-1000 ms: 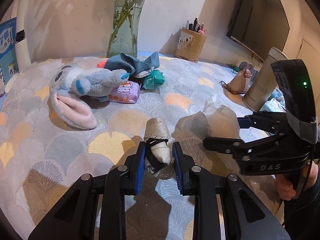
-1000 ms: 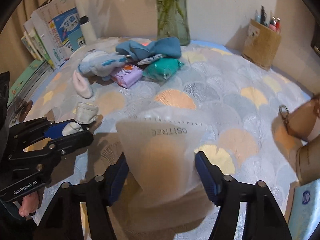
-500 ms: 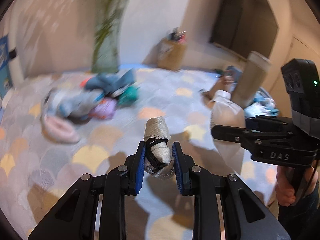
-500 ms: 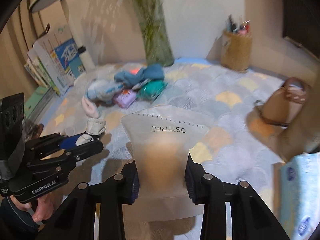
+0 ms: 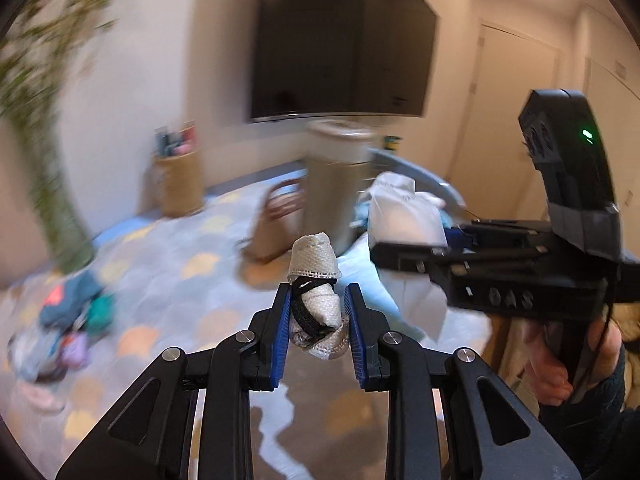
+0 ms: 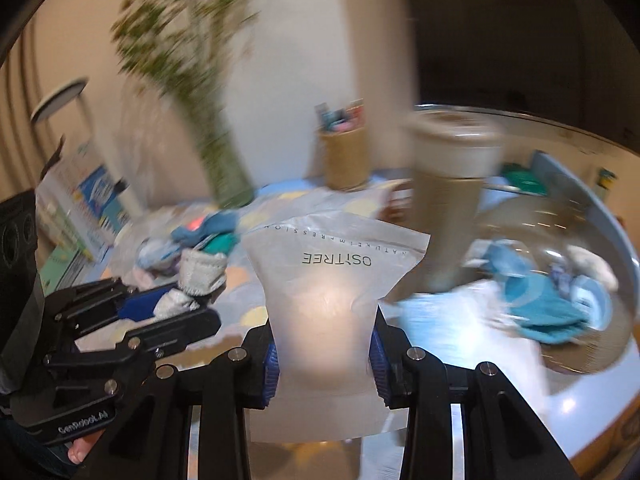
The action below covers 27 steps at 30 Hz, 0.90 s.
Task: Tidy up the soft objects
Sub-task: 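Carry the slipper and OSTREE bag over the glass bowl with both grippers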
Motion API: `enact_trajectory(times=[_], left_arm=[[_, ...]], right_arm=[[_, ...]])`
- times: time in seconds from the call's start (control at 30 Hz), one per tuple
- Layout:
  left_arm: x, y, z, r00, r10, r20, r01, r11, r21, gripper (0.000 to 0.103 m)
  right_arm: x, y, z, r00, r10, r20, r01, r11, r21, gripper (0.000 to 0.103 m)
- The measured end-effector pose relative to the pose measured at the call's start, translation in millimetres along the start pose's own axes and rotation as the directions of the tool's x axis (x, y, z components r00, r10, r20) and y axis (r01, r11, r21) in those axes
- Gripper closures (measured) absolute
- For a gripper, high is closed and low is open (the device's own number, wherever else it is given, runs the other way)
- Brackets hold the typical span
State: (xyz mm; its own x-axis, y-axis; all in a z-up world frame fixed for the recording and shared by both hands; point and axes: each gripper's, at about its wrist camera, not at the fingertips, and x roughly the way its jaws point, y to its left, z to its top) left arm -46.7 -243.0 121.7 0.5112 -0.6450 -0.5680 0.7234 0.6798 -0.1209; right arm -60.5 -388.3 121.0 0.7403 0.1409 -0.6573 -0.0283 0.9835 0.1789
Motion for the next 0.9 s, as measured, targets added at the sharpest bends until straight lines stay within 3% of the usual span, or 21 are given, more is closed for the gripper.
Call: enact_trajectory(times=[0.23, 0.43, 0.7, 0.77, 0.83, 0.9], left_arm=[[43.8, -55.3, 43.2, 0.991, -0.128, -0.024, 0.13, 0.99, 0.064, 0.08], [95.8, -84.3, 84.9, 0.988, -0.144, -0.049, 0.147, 0.987, 0.063, 0.08], [167.5, -103.8, 120.1, 0.997, -0.007, -0.083, 0.011, 0.999, 0.05, 0.078], [179.0, -106.7, 123.9, 0.997, 0.032, -0.077, -0.026, 0.997, 0.074, 0.069], [187.5, -110.3, 126.1, 0.995, 0.058, -0.081, -0.052, 0.995, 0.084, 0.052], [191.7, -113.3, 129.2, 0.995, 0.038, -0.092, -0.029, 0.995, 0.092, 0.039]], right_arm=[[-34.4, -105.2, 17.1, 0.984, -0.169, 0.048, 0.156, 0.966, 0.206, 0.066], [-33.6, -172.0, 46.6, 0.974, -0.224, 0.047, 0.197, 0.924, 0.328, 0.066], [11.4, -227.7, 83.0, 0.963, -0.265, -0.045, 0.26, 0.877, 0.404, 0.066], [24.7, -238.6, 91.3, 0.964, -0.257, -0.066, 0.261, 0.877, 0.404, 0.062], [32.0, -245.5, 95.2, 0.963, -0.257, -0.079, 0.267, 0.878, 0.398, 0.039], [33.4, -249.3, 95.8, 0.966, -0.246, -0.079, 0.257, 0.882, 0.395, 0.038]])
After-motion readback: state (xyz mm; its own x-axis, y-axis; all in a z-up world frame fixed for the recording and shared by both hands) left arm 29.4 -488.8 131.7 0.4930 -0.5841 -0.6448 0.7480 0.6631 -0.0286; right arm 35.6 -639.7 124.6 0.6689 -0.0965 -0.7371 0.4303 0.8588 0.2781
